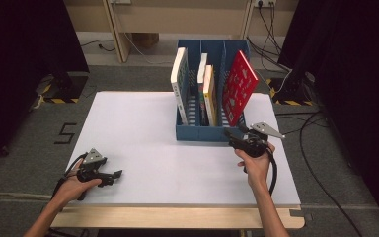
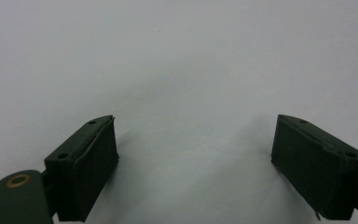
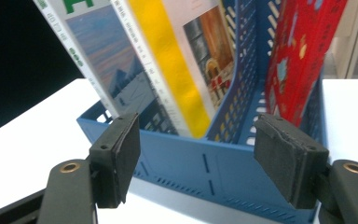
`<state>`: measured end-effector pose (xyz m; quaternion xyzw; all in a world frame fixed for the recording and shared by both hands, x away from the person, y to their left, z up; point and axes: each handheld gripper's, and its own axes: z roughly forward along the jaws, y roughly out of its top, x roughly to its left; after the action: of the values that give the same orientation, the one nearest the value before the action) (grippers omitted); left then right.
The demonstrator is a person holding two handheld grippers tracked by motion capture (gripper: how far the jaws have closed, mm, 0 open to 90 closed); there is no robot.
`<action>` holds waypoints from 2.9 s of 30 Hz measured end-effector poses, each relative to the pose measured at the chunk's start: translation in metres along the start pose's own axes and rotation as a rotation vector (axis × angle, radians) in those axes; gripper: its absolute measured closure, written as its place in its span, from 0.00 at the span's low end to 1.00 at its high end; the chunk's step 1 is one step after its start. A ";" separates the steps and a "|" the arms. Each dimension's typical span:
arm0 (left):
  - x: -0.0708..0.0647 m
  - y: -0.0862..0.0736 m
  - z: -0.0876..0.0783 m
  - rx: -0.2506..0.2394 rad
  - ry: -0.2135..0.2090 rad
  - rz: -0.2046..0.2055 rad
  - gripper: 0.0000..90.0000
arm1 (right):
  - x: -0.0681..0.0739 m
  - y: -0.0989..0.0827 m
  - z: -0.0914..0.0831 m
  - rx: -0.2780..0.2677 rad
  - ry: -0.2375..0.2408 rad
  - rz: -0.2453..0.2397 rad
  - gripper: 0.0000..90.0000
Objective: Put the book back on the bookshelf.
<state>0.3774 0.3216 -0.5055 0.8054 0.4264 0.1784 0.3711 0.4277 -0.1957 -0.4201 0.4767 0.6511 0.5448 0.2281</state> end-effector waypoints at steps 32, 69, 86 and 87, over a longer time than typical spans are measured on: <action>0.000 0.000 0.000 0.000 0.000 0.000 0.15 | 0.042 -0.041 -0.014 0.089 0.092 -0.064 0.21; 0.000 0.000 0.000 0.000 0.000 0.000 0.15 | 0.053 -0.082 -0.029 0.212 0.129 -0.067 0.18; 0.000 0.000 0.000 0.000 0.001 0.000 0.15 | 0.058 -0.098 -0.029 0.329 0.100 -0.146 0.18; 0.000 0.000 0.000 0.000 0.001 0.001 0.15 | 0.057 -0.099 -0.028 0.342 0.095 -0.144 0.18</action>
<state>0.3773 0.3216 -0.5055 0.8055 0.4263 0.1788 0.3708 0.3426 -0.1549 -0.4906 0.4342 0.7768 0.4305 0.1512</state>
